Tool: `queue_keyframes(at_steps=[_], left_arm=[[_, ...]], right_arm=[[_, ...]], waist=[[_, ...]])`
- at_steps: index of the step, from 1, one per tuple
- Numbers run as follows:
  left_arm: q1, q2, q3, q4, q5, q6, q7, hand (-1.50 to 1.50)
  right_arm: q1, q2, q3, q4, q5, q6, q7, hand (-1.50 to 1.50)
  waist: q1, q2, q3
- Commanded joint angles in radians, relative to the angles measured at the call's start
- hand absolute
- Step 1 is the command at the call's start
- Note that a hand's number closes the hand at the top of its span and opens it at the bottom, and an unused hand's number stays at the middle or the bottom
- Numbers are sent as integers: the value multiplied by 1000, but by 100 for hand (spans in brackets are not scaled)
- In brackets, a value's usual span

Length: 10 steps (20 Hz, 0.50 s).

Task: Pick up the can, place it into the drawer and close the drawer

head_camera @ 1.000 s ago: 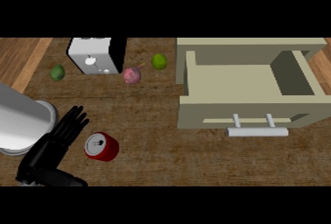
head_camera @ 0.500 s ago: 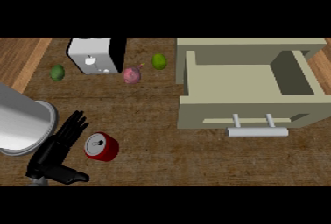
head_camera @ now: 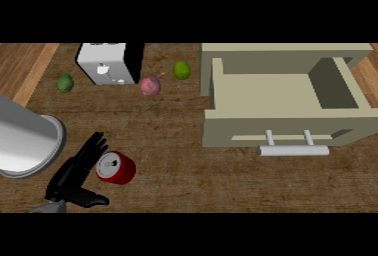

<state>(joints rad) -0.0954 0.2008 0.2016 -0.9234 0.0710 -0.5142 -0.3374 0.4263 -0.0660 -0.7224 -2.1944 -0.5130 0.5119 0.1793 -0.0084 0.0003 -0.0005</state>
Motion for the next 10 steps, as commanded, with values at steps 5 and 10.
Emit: queue_keyframes(at_steps=[5,10], left_arm=[[-88,-38,-26,218,-72,40,-148,-150],[-123,-35,-10,190,1,-7,-32,-150]], right_arm=[[-5,36,-8,-42,-8,19,52,-150],[8,46,-45,-68,-51,37,76,-150]], waist=[[-3,0,0],[2,-1,0]])
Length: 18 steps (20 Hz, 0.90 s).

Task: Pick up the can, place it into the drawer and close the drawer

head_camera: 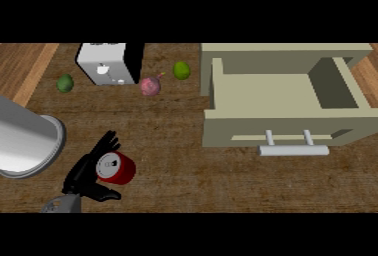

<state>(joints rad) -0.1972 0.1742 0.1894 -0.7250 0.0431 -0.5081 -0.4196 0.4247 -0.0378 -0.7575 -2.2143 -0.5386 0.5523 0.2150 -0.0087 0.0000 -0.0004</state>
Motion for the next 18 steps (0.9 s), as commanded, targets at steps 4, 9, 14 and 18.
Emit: queue_keyframes(at_steps=[4,9,14,18], left_arm=[[-57,-26,21,78,50,-26,-1,150],[-69,-27,-16,82,58,-122,41,150],[-78,-96,-33,-82,123,-128,115,150],[-32,-101,-57,-213,166,-173,159,150]], right_arm=[[-39,33,-3,41,58,30,-15,-150],[-11,23,-32,34,-11,40,-7,-150],[-4,37,52,-30,39,-36,20,-150],[-15,23,-15,-16,-19,10,42,-150]], waist=[[3,0,0],[-2,0,0],[7,-2,1],[7,-3,1]])
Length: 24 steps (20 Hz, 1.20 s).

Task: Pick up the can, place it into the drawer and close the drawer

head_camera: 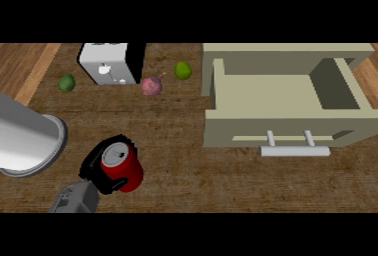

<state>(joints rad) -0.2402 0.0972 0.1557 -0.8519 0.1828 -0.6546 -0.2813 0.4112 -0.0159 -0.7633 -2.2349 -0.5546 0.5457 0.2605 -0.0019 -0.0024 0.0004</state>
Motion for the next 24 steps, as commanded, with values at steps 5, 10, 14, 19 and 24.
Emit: queue_keyframes(at_steps=[5,10,14,19,24], left_arm=[[34,-94,48,-208,70,223,63,150],[-54,-96,108,-265,126,487,103,150],[-53,-97,-3,-387,137,592,127,150],[-112,-71,-59,-528,98,701,269,150],[-224,-85,-121,-581,68,825,386,150]], right_arm=[[58,-1,-26,-5,-55,23,-30,-150],[42,6,-8,-21,-33,20,-26,-150],[68,16,39,-54,-18,-29,-10,-150],[80,16,25,-21,-2,-10,-72,-150],[90,-19,1,-16,-73,-1,-43,-150]], waist=[[-2,-3,0],[0,-2,1],[0,-1,0],[0,-1,0],[-7,-1,0]])
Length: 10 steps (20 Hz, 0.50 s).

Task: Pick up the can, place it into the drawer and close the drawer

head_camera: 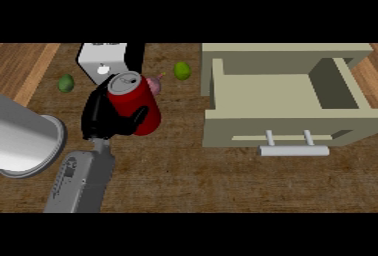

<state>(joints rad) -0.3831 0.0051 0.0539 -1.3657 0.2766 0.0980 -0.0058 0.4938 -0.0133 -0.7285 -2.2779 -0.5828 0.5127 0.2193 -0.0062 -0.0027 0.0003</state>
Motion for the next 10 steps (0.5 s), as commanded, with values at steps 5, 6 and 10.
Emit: queue_keyframes(at_steps=[5,6,10], left_arm=[[-182,2,-43,-58,-48,156,153,150],[-176,-5,-122,-95,-66,237,176,150],[-245,-1,-80,-64,-71,211,196,150]], right_arm=[[18,-15,-28,-35,-64,-24,20,-150],[-16,-17,5,0,9,-16,19,-150],[-6,13,37,-9,32,-31,-7,-150]], waist=[[-6,1,0],[-2,1,0],[-3,2,0]])
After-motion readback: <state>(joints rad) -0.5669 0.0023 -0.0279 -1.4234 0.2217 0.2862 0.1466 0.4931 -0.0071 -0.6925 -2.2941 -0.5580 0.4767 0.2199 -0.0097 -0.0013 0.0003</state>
